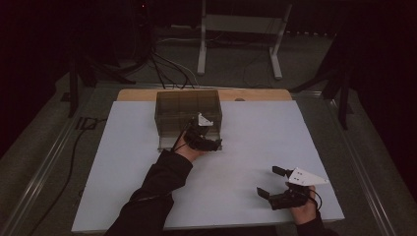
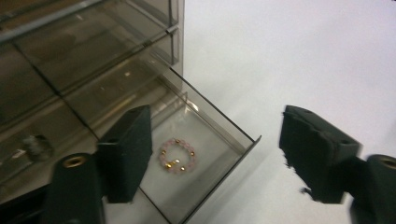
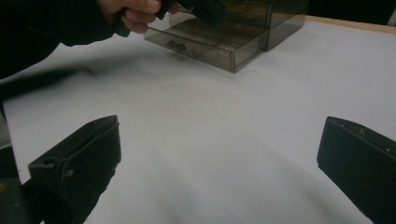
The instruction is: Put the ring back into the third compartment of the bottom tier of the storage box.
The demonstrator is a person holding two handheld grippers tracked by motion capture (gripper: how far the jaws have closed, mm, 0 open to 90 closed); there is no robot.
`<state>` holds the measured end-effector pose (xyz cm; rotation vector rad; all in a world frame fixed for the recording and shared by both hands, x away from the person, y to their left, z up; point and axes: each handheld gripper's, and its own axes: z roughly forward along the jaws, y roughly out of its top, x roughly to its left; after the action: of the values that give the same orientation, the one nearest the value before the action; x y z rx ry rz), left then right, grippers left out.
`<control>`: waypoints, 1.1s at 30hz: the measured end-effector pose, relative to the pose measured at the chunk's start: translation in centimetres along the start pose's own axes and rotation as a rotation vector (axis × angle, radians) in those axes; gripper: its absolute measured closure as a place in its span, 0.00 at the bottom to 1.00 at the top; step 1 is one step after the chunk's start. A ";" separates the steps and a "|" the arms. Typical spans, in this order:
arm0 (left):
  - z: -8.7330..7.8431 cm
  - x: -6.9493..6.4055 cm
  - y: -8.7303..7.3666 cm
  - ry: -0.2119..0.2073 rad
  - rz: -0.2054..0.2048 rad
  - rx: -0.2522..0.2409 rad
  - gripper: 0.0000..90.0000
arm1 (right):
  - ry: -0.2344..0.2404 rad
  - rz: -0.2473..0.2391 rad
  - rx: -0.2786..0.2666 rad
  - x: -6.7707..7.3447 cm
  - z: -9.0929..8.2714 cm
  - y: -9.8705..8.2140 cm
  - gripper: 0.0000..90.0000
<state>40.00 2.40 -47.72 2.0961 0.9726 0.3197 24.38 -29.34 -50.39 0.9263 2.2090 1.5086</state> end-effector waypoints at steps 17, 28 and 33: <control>-1.3 -0.3 -0.3 -0.096 0.116 -0.011 0.01 | 0.002 0.008 0.002 -0.1 0.0 0.0 0.00; -2.6 0.5 -0.2 -0.153 0.083 -0.037 0.01 | 0.001 0.006 0.009 -0.1 0.1 0.0 0.00; -3.6 0.8 -0.4 -0.173 0.093 -0.033 0.01 | 0.003 0.004 0.009 0.0 0.2 0.0 0.00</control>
<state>38.53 5.10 -45.71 2.1037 0.7644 0.1960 24.54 -29.24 -50.43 0.9322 2.2186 1.5043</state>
